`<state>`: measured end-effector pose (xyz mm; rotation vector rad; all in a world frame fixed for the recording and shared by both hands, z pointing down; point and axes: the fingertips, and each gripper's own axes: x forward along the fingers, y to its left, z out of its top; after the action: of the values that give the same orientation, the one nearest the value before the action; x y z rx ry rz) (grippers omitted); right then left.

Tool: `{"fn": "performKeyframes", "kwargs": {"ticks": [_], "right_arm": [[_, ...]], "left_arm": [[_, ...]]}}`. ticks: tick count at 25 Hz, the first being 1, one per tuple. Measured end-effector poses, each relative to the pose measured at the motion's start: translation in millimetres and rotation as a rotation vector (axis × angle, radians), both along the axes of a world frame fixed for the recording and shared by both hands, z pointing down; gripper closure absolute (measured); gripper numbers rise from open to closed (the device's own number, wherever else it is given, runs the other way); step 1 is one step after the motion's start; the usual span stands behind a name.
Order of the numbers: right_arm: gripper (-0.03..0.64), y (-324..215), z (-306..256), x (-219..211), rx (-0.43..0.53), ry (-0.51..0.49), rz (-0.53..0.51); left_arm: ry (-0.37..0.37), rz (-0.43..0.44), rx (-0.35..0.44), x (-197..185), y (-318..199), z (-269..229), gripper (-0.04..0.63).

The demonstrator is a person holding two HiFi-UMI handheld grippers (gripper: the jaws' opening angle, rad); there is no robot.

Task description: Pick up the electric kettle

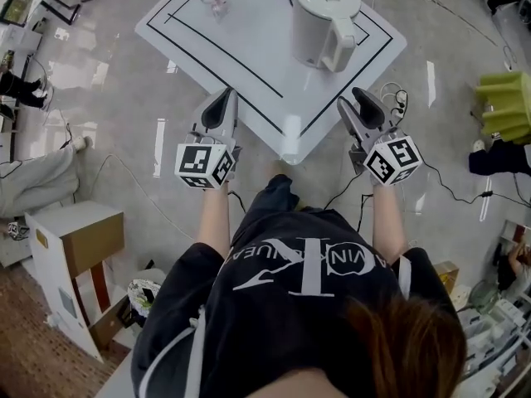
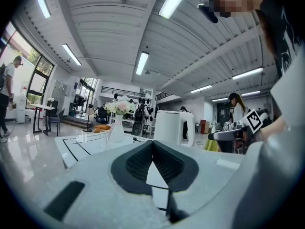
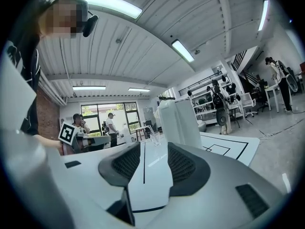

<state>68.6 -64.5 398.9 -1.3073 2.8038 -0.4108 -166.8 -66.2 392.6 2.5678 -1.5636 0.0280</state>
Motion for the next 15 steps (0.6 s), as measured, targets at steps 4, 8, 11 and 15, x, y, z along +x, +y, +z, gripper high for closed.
{"fn": "performKeyframes", "kwargs": {"ticks": [4, 8, 11, 15], "right_arm": [[0.432, -24, -4, -3, 0.003, 0.007, 0.016], [0.428, -43, -9, -2, 0.016, 0.012, 0.041], [0.423, -53, -15, -3, 0.035, 0.017, 0.037], [0.415, -66, -22, -7, 0.054, 0.029, 0.0]], "left_arm": [[-0.007, 0.035, -0.001, 2, -28, 1, 0.589], [-0.003, 0.069, -0.005, 3, -51, 4, 0.589], [-0.001, 0.093, -0.003, 5, -63, 4, 0.589], [0.011, 0.104, -0.007, 10, -76, 6, 0.589]]}}
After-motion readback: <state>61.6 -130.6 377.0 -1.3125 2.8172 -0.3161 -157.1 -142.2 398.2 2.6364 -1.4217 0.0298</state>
